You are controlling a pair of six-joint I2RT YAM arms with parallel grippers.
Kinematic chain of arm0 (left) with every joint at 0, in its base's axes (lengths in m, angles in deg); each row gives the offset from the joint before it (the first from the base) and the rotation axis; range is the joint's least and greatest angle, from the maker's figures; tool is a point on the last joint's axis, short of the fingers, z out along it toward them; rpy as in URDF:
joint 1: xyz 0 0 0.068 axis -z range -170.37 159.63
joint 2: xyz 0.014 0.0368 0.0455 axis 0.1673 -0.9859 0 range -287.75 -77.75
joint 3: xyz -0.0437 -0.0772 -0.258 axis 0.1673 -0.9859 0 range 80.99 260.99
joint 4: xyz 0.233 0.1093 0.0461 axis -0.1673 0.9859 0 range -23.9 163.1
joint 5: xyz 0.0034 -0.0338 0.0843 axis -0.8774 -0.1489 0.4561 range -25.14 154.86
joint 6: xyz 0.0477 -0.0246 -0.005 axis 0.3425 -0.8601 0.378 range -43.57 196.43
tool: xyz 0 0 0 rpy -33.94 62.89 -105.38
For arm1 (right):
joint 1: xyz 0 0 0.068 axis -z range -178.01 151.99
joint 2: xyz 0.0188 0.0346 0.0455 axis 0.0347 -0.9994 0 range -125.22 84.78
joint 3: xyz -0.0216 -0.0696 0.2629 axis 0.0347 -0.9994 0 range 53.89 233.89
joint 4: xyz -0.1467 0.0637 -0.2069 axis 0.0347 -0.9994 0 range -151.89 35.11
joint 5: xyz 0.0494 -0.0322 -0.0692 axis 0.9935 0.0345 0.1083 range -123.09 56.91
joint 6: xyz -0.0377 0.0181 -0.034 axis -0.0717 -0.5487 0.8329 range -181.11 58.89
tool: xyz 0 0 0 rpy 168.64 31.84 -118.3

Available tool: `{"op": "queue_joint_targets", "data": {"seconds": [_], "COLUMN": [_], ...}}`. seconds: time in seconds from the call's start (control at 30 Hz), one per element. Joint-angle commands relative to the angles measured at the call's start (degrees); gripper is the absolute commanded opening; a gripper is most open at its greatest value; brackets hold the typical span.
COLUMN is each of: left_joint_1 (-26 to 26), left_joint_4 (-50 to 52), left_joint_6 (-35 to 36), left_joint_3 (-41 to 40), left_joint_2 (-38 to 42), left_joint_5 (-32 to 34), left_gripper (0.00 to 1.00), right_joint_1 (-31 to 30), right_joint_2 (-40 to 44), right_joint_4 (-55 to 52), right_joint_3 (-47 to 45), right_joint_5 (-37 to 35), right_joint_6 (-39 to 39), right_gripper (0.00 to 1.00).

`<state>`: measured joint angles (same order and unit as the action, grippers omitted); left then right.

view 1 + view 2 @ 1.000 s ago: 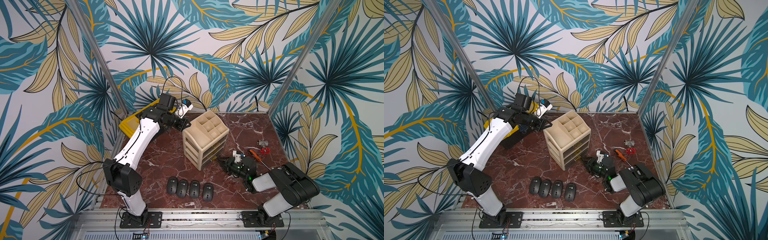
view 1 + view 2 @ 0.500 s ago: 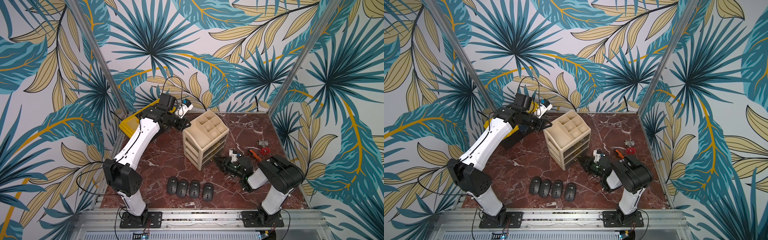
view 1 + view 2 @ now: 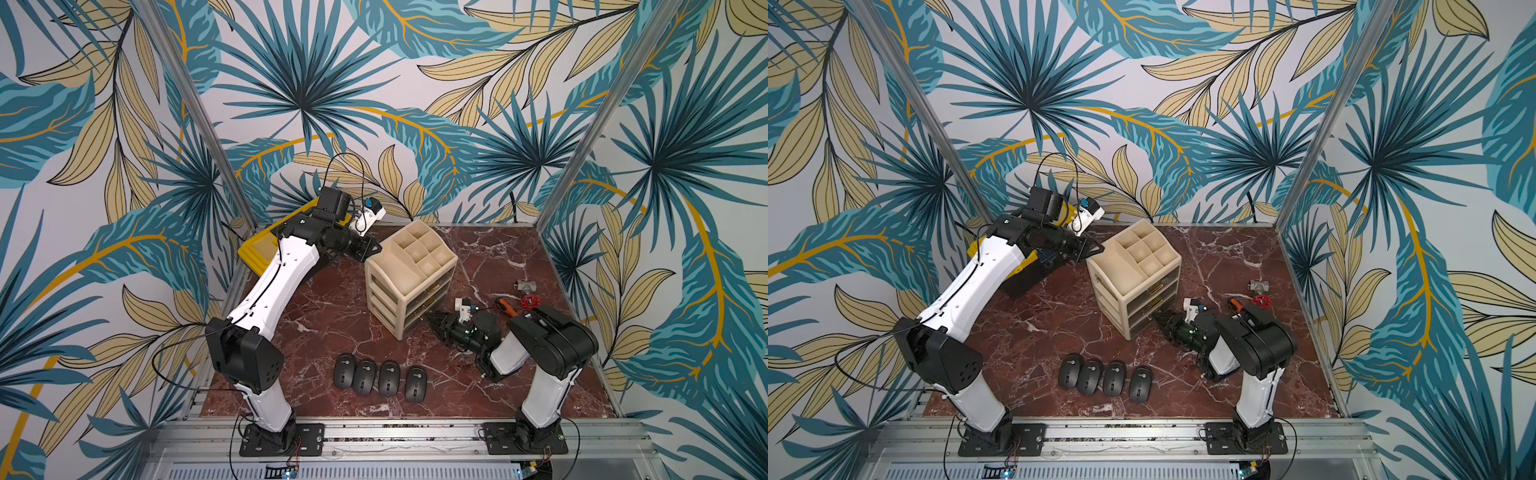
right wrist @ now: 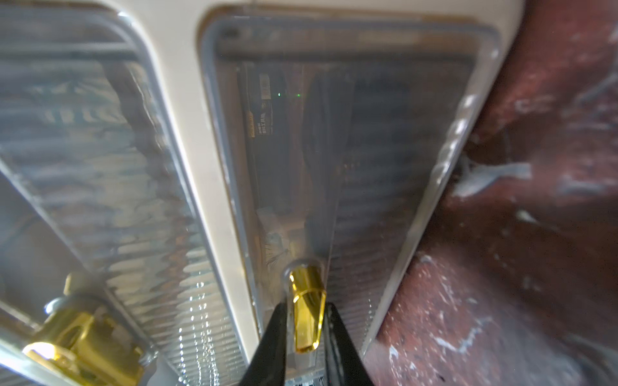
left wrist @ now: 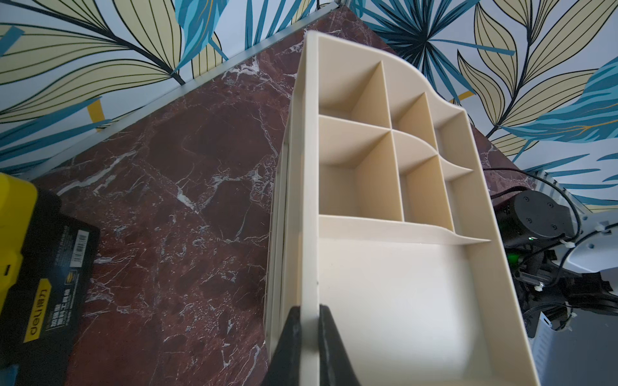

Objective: Take the mice out of the drawer
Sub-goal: Adjust the storage box at the center of the board, then open the drawer in the storage box.

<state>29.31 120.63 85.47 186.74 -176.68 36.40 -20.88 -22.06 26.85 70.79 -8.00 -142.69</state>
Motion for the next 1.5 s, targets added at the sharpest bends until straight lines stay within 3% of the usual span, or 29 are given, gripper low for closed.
{"op": "queue_joint_targets", "data": {"seconds": [0.0, 0.23, 0.6, 1.47], "left_joint_1": [-0.3, -0.3, -1.6, -4.0], "left_joint_4": [0.3, -0.6, -1.5, -0.1], "left_joint_6": [-0.7, -1.1, -0.7, 2.2], "left_joint_3": [-2.8, -3.2, -2.7, 9.3], "left_joint_2": [1.1, 1.6, 1.6, -4.4], "left_joint_5": [1.8, 5.9, 9.6, 15.5], "left_gripper": [0.11, 0.05, 0.04, 0.04], "right_joint_1": [-0.3, -0.3, 0.7, 3.5], "right_joint_2": [-1.7, -1.4, 0.3, 4.7], "right_joint_4": [0.3, 0.3, 0.2, 0.2], "right_joint_3": [0.8, 0.0, -3.7, -11.0], "right_joint_5": [-1.1, -1.2, -0.9, 3.6], "right_joint_6": [1.4, 1.7, 2.8, 4.7], "right_gripper": [0.16, 0.11, 0.09, 0.08]}}
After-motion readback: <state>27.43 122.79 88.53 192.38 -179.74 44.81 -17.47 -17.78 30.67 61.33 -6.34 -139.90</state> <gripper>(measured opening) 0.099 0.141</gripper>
